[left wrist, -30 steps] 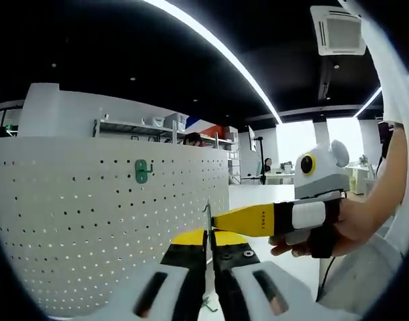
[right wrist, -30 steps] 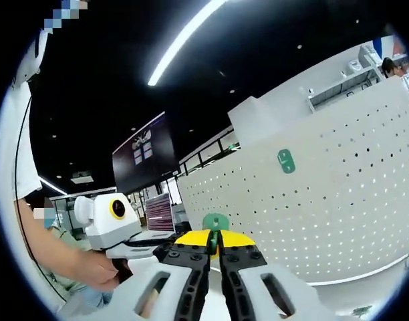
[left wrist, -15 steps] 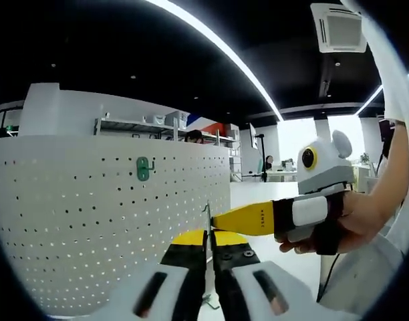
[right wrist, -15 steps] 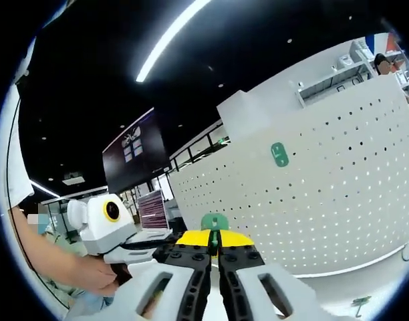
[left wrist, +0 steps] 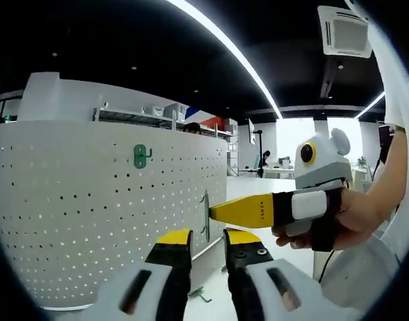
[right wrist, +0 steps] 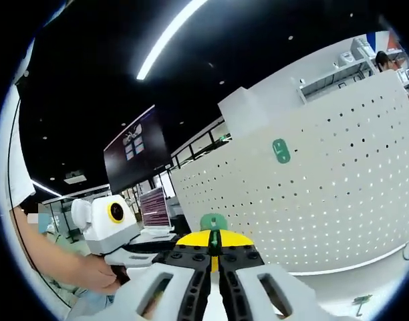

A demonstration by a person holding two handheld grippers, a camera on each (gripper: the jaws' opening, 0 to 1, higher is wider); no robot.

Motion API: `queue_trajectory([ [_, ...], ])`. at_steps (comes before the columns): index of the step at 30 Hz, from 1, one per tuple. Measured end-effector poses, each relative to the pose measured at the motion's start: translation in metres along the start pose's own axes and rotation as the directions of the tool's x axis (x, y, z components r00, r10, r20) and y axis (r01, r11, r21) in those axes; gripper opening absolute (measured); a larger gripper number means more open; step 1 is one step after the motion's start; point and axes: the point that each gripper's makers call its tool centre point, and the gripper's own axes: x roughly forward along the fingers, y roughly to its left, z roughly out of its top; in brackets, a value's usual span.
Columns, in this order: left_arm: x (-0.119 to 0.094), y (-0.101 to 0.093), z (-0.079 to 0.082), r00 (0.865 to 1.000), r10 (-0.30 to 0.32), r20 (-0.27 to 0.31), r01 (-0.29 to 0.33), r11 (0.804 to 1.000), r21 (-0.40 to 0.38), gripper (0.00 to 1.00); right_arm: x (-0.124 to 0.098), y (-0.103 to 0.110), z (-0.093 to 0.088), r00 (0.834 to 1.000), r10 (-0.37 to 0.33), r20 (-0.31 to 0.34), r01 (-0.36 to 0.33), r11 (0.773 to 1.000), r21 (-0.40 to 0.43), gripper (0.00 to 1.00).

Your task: Insert the hook assembly into the mounting plate slot until the hook locks in place.

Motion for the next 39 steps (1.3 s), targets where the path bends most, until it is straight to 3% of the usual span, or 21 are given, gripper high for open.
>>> queue_trajectory([
  [10,0.0,0.001,-0.017,0.999,0.014,-0.039,-0.015,1.0,-0.017,0.65,0.0,0.001,-0.001,1.0,0.013,0.0,-0.013,1.0,0.003,0.0],
  [14,-0.001,0.006,-0.019,0.999,0.034,-0.025,-0.035,0.999,-0.02,0.8,0.0,0.001,-0.001,1.0,0.014,-0.001,-0.014,1.0,0.006,0.0],
  [28,-0.015,0.014,-0.025,0.998,0.064,-0.025,-0.065,0.997,-0.034,0.76,-0.004,-0.011,0.009,1.0,-0.005,0.002,0.005,0.999,-0.045,0.0],
  [39,-0.039,0.013,-0.048,0.995,0.074,-0.065,-0.078,0.995,-0.057,0.75,-0.005,-0.034,0.025,0.999,-0.051,0.004,0.051,0.993,-0.11,0.0],
])
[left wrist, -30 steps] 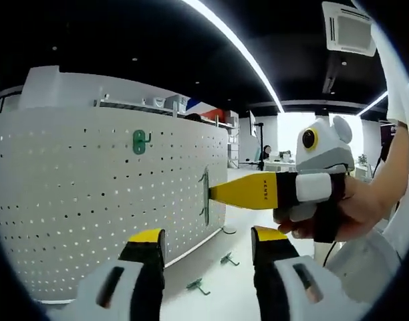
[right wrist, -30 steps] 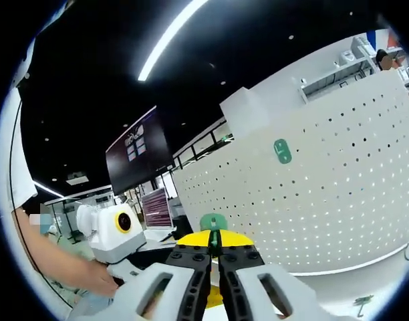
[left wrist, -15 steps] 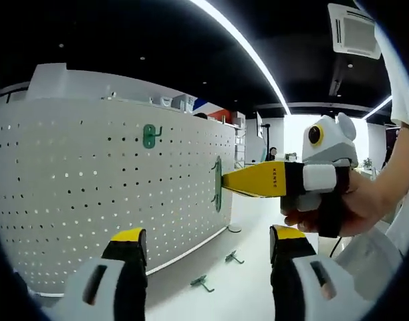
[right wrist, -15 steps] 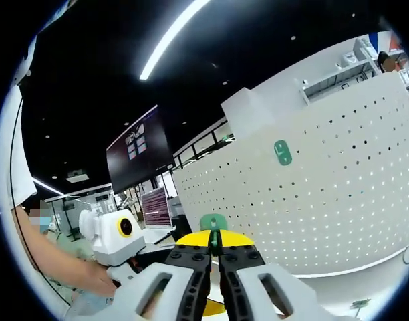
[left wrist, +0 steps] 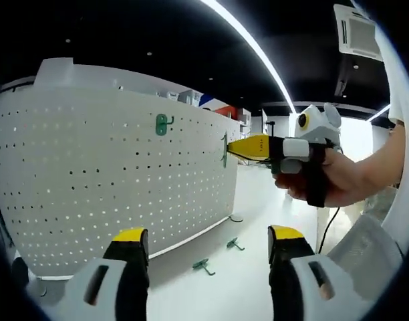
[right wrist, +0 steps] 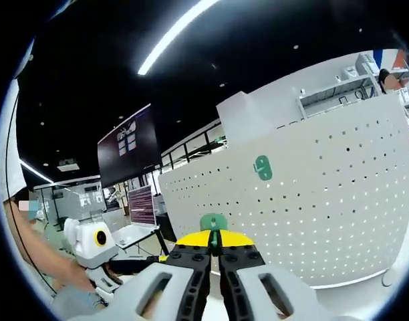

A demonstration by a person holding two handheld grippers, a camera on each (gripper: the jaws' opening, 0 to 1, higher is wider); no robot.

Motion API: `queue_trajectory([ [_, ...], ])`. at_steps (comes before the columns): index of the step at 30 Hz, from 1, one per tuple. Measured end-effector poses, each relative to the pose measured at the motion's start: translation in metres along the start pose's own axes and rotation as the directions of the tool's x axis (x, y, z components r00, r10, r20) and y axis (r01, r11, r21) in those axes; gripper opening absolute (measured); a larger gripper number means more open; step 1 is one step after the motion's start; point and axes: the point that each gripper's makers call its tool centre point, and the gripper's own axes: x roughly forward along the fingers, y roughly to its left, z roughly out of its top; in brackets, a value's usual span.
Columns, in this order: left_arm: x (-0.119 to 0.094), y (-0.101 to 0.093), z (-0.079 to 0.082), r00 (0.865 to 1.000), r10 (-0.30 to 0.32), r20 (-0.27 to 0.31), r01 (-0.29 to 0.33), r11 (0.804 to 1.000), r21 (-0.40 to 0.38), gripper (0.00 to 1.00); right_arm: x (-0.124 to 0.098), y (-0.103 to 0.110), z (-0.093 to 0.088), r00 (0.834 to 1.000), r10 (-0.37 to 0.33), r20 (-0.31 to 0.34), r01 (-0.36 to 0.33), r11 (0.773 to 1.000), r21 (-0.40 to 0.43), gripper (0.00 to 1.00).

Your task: Insert the hook assembly into the mounting plate slot until the hook locks in place.

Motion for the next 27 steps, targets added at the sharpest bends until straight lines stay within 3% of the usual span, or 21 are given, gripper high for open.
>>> queue_trajectory([
  [16,-0.026,0.001,-0.029,0.998,0.009,-0.061,-0.011,0.999,-0.032,0.74,0.007,-0.042,0.033,0.998,-0.066,0.024,0.068,0.994,-0.081,0.0],
  [27,-0.039,0.006,-0.037,0.997,0.035,-0.066,-0.039,0.998,-0.053,0.74,0.01,-0.072,0.053,0.987,-0.156,0.049,0.161,0.977,-0.141,0.0],
])
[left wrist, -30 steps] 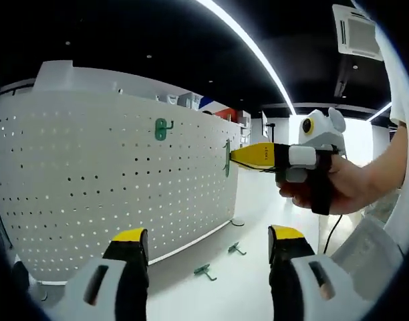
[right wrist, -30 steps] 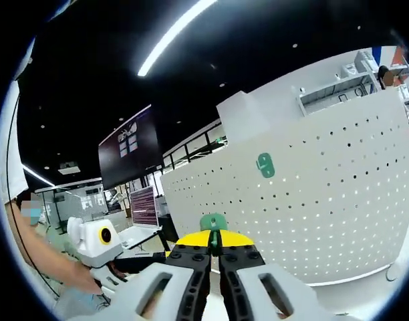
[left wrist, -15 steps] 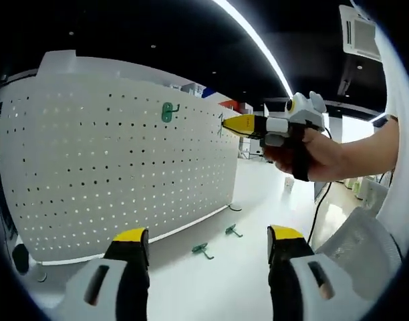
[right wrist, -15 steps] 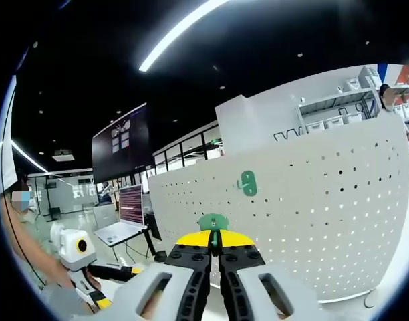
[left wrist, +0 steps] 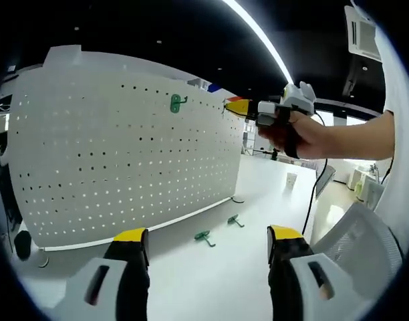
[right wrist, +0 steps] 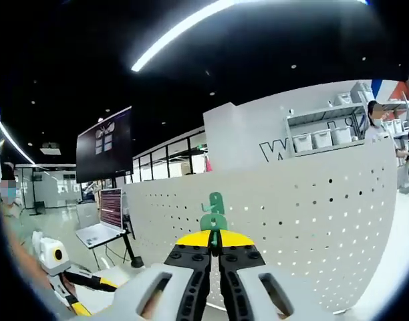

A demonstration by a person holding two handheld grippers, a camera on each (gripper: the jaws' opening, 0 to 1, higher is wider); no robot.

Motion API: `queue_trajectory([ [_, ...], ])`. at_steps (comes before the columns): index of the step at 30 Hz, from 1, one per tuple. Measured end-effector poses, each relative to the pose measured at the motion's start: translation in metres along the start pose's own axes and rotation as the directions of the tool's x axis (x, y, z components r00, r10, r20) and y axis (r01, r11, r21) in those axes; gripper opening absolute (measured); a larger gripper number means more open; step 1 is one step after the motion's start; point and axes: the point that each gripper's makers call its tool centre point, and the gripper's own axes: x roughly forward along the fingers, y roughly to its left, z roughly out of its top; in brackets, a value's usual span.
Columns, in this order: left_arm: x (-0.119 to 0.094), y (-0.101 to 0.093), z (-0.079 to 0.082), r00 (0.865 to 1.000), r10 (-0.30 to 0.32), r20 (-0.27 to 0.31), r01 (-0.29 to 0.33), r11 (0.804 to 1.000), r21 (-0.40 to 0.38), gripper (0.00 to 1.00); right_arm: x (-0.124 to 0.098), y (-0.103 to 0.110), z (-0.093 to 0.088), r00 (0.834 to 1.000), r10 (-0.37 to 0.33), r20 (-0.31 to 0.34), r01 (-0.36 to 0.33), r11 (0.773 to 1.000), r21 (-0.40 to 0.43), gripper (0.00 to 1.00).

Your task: Insert the hook assembly into the mounting plate slot until the hook locks in place.

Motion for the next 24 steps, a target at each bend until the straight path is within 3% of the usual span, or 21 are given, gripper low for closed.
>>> queue_trajectory([
  [16,-0.008,0.003,-0.008,1.0,0.021,0.006,-0.021,1.0,-0.016,0.72,0.023,-0.022,0.014,0.986,-0.168,0.006,0.168,0.98,-0.105,0.01],
  [24,-0.008,0.002,-0.011,1.0,0.017,0.007,-0.017,1.0,-0.017,0.71,0.037,-0.024,0.014,0.978,-0.21,0.017,0.21,0.97,-0.126,0.01],
])
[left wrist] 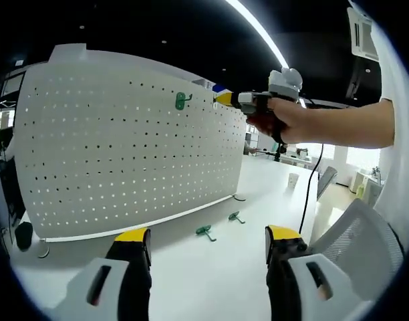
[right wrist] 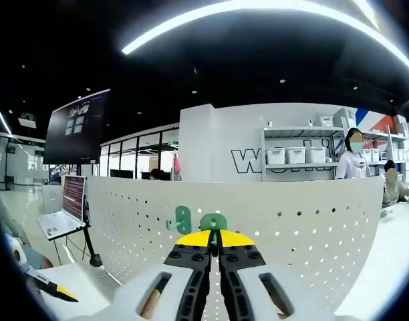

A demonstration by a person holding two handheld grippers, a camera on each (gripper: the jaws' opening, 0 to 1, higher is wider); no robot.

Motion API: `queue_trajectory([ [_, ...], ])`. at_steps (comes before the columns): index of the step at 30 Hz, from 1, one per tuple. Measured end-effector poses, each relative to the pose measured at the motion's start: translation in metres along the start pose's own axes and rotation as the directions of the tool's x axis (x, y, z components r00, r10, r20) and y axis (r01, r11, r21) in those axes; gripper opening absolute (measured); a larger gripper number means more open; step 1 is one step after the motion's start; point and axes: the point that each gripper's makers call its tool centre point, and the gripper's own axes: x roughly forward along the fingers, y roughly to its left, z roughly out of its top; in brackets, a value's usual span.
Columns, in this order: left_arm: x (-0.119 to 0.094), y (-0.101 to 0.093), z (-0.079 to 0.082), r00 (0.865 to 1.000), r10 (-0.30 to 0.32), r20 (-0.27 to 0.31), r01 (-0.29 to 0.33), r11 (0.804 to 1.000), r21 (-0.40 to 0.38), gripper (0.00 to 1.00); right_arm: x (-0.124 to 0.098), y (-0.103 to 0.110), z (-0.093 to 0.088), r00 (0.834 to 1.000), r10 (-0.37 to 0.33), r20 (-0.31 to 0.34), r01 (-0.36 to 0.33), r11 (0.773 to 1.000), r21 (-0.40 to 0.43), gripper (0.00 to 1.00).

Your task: Insert the hook assembly into the mounting plate slot until the hook locks in place.

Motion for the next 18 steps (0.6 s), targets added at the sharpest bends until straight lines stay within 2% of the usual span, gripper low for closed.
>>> queue_trajectory([
  [14,-0.001,0.001,-0.001,1.0,0.005,0.006,-0.005,1.0,-0.009,0.71,0.023,-0.004,-0.002,0.999,-0.052,0.008,0.052,0.999,-0.004,0.01],
  [16,0.0,0.001,-0.002,1.0,0.003,0.002,-0.003,1.0,-0.009,0.71,0.024,-0.004,-0.002,0.998,-0.057,0.011,0.057,0.998,0.02,0.01],
  [18,0.0,0.001,-0.003,1.0,0.002,-0.001,-0.002,1.0,-0.01,0.71,0.026,-0.004,-0.002,0.998,-0.061,0.016,0.061,0.998,0.002,0.01],
])
